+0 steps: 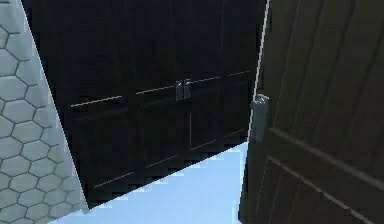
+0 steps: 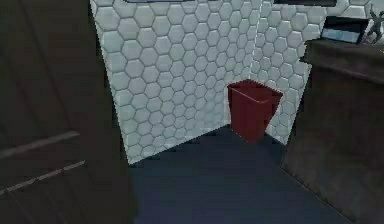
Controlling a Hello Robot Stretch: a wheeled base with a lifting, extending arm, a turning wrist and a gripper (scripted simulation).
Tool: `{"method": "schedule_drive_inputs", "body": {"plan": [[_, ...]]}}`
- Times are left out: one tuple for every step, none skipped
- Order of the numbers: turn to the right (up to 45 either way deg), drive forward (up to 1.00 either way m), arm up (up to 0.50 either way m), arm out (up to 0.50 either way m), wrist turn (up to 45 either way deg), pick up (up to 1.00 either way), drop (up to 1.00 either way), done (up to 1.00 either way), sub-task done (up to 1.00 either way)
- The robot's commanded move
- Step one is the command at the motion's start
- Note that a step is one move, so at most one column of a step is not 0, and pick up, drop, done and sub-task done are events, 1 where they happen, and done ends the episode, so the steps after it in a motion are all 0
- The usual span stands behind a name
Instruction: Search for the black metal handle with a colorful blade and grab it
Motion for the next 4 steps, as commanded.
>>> {"method": "schedule_drive_inputs", "body": {"plan": [[0.0,1.0,0.0,0.0,0.0,0.0,0.0,0.0,0.0],[-15.0,0.0,0.0,0.0,0.0,0.0,0.0,0.0,0.0],[0.0,0.2,0.0,0.0,0.0,0.0,0.0,0.0,0.0],[45.0,0.0,0.0,0.0,0.0,0.0,0.0,0.0,0.0]]}}
